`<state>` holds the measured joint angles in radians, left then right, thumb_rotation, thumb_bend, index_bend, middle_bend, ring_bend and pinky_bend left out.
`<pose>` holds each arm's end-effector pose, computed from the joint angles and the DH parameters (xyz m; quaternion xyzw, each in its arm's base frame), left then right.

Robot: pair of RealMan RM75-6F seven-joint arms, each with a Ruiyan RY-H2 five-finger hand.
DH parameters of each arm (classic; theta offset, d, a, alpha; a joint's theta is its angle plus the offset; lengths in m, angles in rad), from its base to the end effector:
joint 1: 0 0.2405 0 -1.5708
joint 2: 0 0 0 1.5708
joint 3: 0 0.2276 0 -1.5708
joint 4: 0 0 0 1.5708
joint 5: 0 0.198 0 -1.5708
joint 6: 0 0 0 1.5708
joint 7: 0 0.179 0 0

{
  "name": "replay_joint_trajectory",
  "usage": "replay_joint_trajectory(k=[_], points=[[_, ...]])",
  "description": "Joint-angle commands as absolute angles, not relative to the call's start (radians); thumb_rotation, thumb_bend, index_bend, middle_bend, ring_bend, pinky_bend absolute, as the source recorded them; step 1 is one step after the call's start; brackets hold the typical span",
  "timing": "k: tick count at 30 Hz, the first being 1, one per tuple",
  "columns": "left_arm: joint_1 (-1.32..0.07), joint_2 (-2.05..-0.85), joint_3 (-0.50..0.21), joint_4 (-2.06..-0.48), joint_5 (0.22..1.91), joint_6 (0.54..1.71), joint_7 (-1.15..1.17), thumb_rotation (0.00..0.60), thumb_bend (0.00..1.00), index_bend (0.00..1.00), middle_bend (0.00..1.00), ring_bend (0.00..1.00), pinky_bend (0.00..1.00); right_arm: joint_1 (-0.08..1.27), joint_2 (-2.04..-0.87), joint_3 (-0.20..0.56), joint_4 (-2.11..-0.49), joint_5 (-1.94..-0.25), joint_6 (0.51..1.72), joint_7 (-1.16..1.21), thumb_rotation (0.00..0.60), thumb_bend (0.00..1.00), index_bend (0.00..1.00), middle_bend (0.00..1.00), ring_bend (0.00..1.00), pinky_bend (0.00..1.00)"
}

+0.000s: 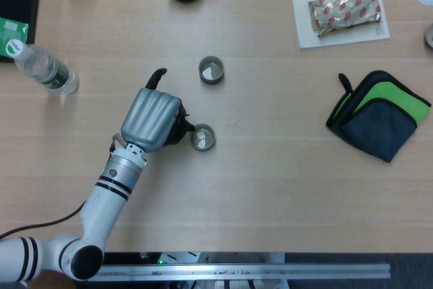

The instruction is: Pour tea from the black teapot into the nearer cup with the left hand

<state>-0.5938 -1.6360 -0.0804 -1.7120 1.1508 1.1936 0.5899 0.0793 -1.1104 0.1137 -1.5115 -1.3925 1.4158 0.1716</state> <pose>-0.1022 0.2780 -0.0335 -0.7349 -0.3799 -0.3797 0.4140 -0.3170 -0.2241 0.1803 0.5366 -0.4309 0.3948 0.6087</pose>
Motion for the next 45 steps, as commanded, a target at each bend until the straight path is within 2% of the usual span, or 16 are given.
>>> replay_joint_trajectory(k=[1,45], points=[[-0.593,-1.645,-0.079,-1.713,1.156,1.197,0.591,0.597,0.36,0.96,1.0,0.92,0.12,0.079,-1.11,0.114,-1.511,-1.392,1.416,0.172,0.6,0.01,0.28,0.38,0.29,0.3],[-0.566,-1.744,-0.032,-1.532,1.38,1.248,0.639,0.6,0.36,0.96,1.0,0.91,0.12,0.077,-1.113,0.117,-1.506,-1.388,1.413,0.177,0.6,0.01,0.28,0.38,0.29,0.3]])
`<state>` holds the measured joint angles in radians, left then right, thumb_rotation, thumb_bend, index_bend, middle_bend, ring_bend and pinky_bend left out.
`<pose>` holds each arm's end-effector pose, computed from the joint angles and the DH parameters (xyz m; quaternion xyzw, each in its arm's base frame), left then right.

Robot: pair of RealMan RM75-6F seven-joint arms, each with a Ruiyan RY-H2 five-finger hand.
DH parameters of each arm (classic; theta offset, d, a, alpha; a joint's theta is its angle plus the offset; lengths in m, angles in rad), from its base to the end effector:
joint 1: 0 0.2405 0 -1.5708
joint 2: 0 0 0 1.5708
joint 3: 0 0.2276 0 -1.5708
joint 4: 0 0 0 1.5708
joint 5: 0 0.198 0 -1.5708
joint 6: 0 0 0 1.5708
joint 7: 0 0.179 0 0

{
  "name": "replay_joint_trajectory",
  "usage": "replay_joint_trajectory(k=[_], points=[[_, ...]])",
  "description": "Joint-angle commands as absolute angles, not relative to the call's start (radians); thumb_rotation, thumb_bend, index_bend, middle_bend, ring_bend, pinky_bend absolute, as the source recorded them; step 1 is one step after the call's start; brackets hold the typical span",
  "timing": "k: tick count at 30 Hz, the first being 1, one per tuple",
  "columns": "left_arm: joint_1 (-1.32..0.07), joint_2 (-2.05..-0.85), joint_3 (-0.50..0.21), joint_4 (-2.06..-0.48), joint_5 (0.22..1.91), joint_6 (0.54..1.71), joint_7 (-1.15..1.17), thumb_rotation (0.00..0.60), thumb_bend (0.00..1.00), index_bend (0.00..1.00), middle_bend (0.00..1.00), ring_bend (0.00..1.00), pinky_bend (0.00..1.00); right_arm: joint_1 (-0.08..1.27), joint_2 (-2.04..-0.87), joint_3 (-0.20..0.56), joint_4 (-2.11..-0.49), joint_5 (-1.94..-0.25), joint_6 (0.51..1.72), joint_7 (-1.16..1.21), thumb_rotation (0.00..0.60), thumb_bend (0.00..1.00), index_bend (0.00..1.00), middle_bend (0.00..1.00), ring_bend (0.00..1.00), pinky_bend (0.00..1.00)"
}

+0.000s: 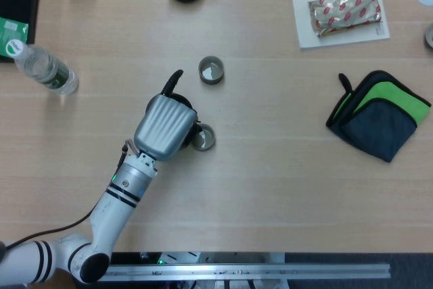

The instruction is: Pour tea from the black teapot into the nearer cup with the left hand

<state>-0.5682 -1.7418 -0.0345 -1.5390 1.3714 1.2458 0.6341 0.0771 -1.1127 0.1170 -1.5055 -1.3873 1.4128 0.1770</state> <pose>-0.0940 0.2675 -0.0498 -0.7639 -0.2679 -0.4003 0.4295 -0.3192 -0.2240 0.1810 0.5333 -0.4329 0.3943 0.6105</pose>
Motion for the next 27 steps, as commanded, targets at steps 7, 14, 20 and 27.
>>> replay_joint_trajectory(k=[7,14,20,27], points=[[-0.56,-1.756,-0.023,-1.499,1.421,1.26,0.657,0.6,0.36,0.96,1.0,0.91,0.12,0.077,-1.111,0.118,-1.507,-1.389,1.416,0.178,0.6,0.01,0.28,0.38,0.29,0.3],[-0.555,-1.759,-0.014,-1.476,1.459,1.265,0.671,0.6,0.36,0.96,1.0,0.91,0.12,0.075,-1.111,0.119,-1.507,-1.387,1.417,0.18,0.6,0.01,0.28,0.38,0.29,0.3],[-0.546,-1.761,-0.009,-1.467,1.474,1.265,0.677,0.6,0.36,0.96,1.0,0.91,0.12,0.074,-1.11,0.119,-1.509,-1.389,1.42,0.181,0.6,0.01,0.28,0.38,0.29,0.3],[-0.539,-1.762,-0.003,-1.452,1.501,1.267,0.678,0.6,0.36,0.96,1.0,0.91,0.12,0.075,-1.11,0.119,-1.511,-1.389,1.418,0.178,0.6,0.01,0.28,0.38,0.29,0.3]])
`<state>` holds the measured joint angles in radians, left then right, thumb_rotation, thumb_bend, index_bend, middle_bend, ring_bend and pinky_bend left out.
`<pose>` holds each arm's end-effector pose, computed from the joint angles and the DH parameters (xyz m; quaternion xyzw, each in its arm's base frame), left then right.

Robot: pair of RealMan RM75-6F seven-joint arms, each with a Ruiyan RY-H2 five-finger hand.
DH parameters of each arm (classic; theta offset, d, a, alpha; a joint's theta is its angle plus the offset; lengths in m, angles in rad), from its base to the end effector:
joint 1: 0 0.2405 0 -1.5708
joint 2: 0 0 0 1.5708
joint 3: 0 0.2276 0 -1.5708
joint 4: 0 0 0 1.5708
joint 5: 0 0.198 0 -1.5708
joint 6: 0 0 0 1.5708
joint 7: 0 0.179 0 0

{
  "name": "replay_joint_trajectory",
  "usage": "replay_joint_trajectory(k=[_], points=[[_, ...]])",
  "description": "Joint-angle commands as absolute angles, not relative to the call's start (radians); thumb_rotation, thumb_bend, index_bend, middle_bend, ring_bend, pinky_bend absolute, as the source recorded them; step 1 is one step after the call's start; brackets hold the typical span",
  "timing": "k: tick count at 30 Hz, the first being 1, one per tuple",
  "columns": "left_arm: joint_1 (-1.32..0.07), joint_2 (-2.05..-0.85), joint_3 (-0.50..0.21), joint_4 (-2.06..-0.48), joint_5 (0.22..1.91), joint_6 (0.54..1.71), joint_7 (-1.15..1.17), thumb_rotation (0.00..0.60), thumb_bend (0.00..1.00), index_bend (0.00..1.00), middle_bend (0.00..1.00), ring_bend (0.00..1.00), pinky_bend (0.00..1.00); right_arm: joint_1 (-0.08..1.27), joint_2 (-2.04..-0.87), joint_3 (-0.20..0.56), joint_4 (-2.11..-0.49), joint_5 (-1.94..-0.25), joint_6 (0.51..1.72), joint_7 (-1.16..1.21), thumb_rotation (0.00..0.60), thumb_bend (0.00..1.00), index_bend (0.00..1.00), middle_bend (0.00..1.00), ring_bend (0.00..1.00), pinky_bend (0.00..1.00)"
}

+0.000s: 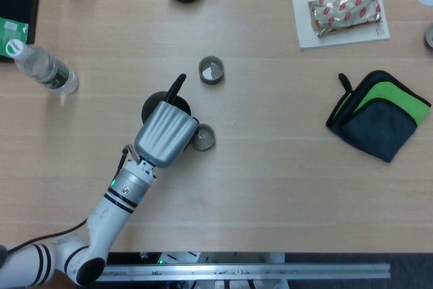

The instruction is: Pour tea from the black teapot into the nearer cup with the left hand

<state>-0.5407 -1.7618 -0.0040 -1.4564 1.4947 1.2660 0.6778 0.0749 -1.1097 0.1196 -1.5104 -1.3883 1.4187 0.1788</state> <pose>-0.0981 0.2587 -0.0540 -0.7829 -0.1938 -0.3946 0.4402 -0.3180 -0.2238 0.1826 0.5313 -0.4316 0.3976 0.6110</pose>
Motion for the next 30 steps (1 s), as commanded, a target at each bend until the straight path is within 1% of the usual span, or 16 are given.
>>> replay_joint_trajectory(k=[1,21,25,30], points=[[-0.539,-1.762,-0.002,-1.45,1.505,1.267,0.678,0.6,0.36,0.96,1.0,0.91,0.12,0.075,-1.109,0.119,-1.512,-1.389,1.419,0.178,0.6,0.01,0.28,0.38,0.29,0.3],[-0.527,-1.761,-0.006,-1.433,1.549,1.263,0.668,0.6,0.36,0.96,1.0,0.91,0.12,0.074,-1.109,0.12,-1.512,-1.388,1.421,0.177,0.6,0.01,0.28,0.38,0.29,0.3],[-0.524,-1.76,-0.01,-1.438,1.542,1.254,0.662,0.6,0.36,0.96,1.0,0.91,0.12,0.074,-1.11,0.12,-1.509,-1.386,1.419,0.178,0.6,0.01,0.28,0.38,0.29,0.3],[-0.52,-1.749,-0.021,-1.476,1.494,1.216,0.629,0.6,0.36,0.96,1.0,0.91,0.12,0.074,-1.11,0.122,-1.508,-1.384,1.419,0.178,0.6,0.01,0.28,0.38,0.29,0.3]])
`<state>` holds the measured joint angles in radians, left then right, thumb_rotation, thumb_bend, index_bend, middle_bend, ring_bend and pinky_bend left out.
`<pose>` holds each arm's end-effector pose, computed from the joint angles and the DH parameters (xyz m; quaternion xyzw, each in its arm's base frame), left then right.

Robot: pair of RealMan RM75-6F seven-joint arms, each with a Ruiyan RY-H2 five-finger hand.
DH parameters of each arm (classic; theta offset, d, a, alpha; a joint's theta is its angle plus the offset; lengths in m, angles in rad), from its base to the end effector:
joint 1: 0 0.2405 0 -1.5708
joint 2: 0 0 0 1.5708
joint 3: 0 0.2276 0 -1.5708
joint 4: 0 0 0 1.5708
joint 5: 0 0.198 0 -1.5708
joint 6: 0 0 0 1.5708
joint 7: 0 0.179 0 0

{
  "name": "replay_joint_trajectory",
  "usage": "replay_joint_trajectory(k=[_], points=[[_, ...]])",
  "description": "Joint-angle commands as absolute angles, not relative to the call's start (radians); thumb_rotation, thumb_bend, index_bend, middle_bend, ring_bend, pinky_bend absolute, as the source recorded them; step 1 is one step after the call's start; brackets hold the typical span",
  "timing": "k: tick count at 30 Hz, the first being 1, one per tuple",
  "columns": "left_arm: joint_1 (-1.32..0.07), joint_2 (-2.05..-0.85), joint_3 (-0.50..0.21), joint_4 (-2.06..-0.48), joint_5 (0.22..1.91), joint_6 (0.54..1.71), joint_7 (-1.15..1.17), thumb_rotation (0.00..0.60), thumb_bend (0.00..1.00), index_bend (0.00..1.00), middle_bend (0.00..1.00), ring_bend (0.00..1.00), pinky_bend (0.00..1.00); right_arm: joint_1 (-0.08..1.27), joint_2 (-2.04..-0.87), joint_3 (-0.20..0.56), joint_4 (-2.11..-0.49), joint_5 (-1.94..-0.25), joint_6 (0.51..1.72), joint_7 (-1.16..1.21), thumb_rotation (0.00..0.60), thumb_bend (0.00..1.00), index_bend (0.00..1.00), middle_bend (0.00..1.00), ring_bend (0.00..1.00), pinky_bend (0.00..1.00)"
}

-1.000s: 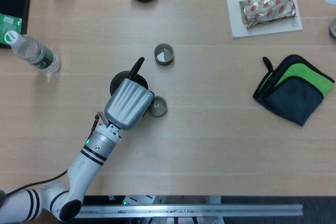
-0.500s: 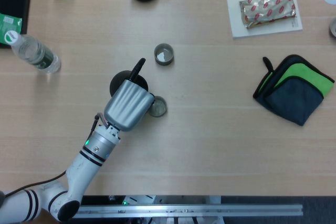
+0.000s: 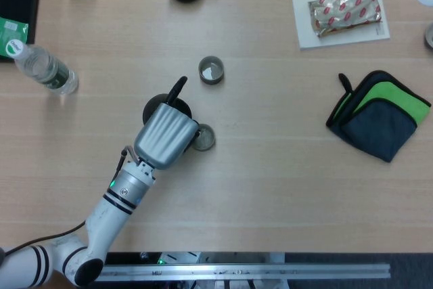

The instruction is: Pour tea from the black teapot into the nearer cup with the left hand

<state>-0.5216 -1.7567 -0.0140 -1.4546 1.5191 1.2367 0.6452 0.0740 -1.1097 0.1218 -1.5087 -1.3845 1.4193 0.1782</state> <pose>-0.1005 0.2566 -0.0559 -0.7856 -0.2040 -0.3964 0.4291 -0.3188 -0.2238 0.1836 0.5296 -0.4311 0.3972 0.6132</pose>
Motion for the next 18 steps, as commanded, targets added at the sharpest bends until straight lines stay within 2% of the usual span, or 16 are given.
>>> replay_joint_trajectory(k=[1,18], points=[[-0.52,-1.747,-0.024,-1.48,1.488,1.211,0.626,0.6,0.36,0.96,1.0,0.91,0.12,0.074,-1.11,0.122,-1.508,-1.383,1.418,0.178,0.6,0.01,0.28,0.38,0.29,0.3],[-0.523,-1.719,-0.057,-1.524,1.422,1.166,0.532,0.6,0.36,0.95,1.0,0.89,0.12,0.079,-1.113,0.126,-1.51,-1.378,1.412,0.168,0.6,0.01,0.28,0.38,0.29,0.3]])
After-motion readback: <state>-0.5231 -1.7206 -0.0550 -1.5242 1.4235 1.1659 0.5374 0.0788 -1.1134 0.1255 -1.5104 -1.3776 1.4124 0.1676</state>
